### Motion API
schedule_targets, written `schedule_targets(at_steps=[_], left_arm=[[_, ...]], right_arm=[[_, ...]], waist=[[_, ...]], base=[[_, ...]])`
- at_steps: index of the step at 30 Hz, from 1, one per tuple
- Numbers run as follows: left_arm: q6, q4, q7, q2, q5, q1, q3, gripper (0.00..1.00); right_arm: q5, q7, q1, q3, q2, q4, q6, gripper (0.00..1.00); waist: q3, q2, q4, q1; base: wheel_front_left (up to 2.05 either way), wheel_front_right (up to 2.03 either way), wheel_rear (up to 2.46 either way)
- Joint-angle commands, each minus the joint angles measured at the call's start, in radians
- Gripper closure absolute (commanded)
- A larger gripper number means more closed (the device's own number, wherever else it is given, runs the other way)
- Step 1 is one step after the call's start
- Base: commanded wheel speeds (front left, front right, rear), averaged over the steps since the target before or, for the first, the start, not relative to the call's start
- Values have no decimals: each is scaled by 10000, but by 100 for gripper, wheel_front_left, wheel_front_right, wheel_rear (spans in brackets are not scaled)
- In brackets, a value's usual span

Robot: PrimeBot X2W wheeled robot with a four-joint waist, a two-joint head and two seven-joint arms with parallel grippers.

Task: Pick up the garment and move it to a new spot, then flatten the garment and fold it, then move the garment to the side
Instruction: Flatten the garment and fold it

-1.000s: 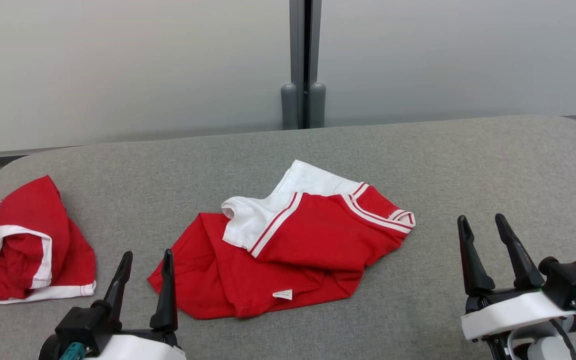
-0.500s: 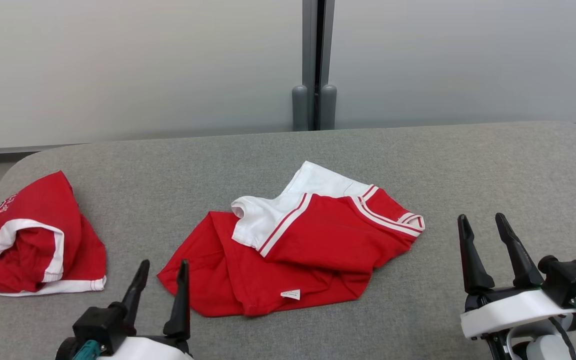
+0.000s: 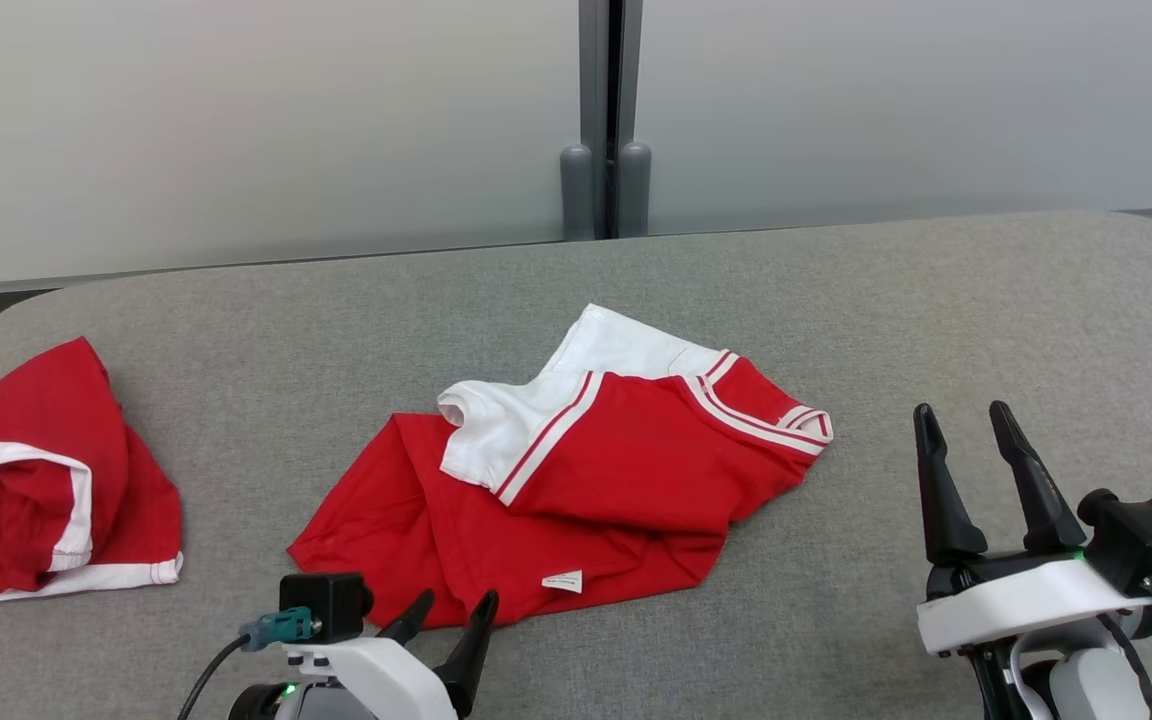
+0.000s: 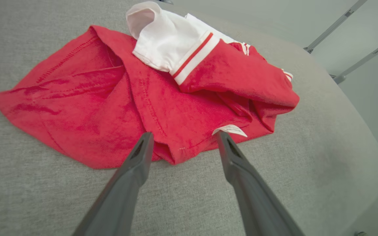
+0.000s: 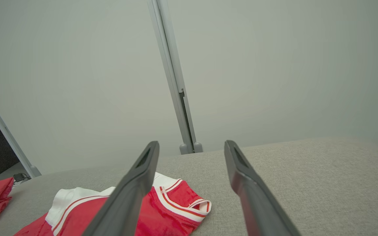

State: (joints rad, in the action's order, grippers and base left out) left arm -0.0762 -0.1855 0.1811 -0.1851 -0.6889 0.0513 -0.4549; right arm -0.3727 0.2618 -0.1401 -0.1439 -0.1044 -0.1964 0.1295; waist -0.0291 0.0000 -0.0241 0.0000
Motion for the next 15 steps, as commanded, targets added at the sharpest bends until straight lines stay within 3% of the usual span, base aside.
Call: schedule_targets(at_steps=[1, 12, 13, 14, 15], left_arm=[[-27, -131, 142, -59, -102, 214, 25, 0], [117, -991, 578, 16, -347, 657, -36, 0], [151, -1031, 584, 13, -356, 685, -45, 11], [171, -1065, 600, 14, -384, 693, -67, 38], [171, -1065, 600, 14, -384, 693, -67, 38]], right_arm=[[-49, 48, -114, 10, -26, 44, 23, 0], [-38, 48, -306, 17, 47, 93, 22, 0], [-36, 48, -314, 14, 52, 94, 24, 0], [-36, 48, -324, 7, 58, 91, 22, 0], [-36, 48, -324, 7, 58, 91, 22, 0]], waist=[[-146, 0, -140, 0], [-644, 0, -520, 0], [-663, 0, -533, 0], [-679, 0, -546, 0], [-679, 0, -546, 0]], base=[[0, 0, 0], [0, 0, 0], [0, 0, 0], [0, 0, 0], [0, 0, 0]])
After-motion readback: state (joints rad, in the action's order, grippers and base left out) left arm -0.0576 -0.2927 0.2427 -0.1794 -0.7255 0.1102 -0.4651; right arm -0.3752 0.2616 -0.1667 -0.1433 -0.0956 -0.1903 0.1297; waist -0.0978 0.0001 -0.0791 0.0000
